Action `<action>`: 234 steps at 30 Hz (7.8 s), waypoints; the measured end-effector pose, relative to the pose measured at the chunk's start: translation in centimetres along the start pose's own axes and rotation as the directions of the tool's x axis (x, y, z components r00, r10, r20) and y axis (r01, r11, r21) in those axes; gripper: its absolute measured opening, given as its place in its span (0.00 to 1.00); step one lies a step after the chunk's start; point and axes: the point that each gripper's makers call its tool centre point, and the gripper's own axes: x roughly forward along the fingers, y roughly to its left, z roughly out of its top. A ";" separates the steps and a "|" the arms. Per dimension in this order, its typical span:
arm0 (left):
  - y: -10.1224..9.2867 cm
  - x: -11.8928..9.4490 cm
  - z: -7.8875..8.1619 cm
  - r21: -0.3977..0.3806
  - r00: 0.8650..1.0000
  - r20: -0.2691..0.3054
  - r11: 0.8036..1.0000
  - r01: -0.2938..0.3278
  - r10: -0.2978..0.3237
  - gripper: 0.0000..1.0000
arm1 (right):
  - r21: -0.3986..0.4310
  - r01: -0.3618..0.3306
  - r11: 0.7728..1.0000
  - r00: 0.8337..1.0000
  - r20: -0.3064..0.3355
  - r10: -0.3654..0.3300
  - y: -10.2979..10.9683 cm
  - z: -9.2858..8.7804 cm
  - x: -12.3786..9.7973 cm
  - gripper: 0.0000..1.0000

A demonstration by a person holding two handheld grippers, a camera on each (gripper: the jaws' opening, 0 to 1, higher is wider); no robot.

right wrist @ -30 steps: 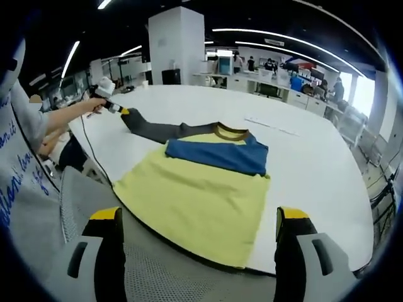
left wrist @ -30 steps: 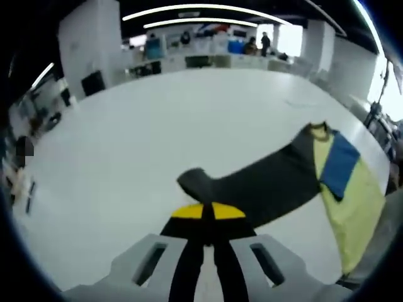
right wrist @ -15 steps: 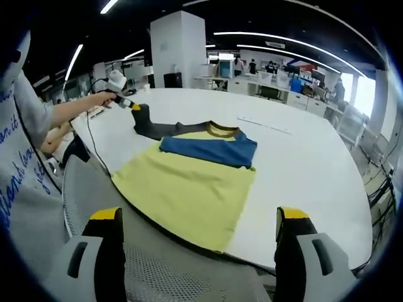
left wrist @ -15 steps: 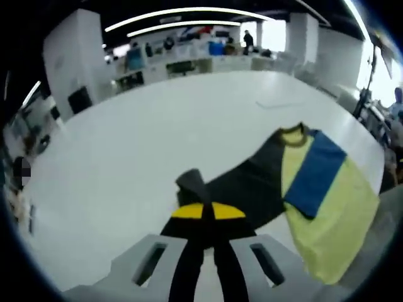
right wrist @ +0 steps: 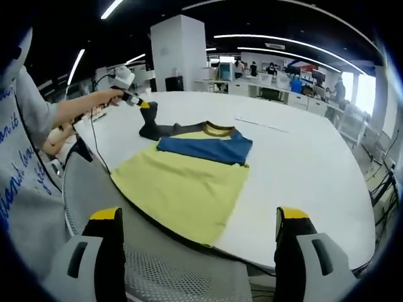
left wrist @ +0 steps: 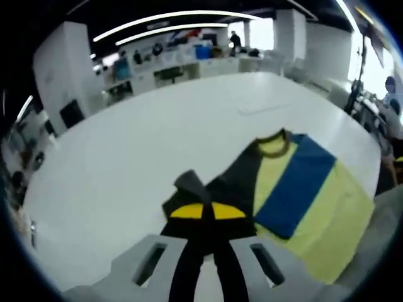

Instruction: Fold the garment on the visible template until the final outline fits inside the template.

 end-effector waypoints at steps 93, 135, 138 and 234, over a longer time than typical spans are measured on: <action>-28.9 10.1 9.0 0.156 0.966 -0.004 0.954 0.254 -0.257 0.00 | -0.005 -0.107 0.994 0.993 0.047 0.108 -8.0 -2.9 -1.4 1.00; -34.0 17.6 4.8 0.140 0.936 -0.179 0.934 0.328 -0.302 0.00 | 0.034 -0.145 0.989 0.989 0.013 0.145 -8.5 -3.8 -0.5 1.00; -34.1 17.7 4.7 0.142 0.934 -0.180 0.931 0.335 -0.309 0.00 | 0.038 -0.143 0.989 0.990 0.009 0.143 -8.6 -4.0 -0.5 1.00; -29.4 -1.1 0.2 0.290 0.861 -0.033 0.820 0.494 -0.507 0.99 | -0.113 -0.180 0.977 0.983 -0.058 0.175 -3.5 1.2 3.8 1.00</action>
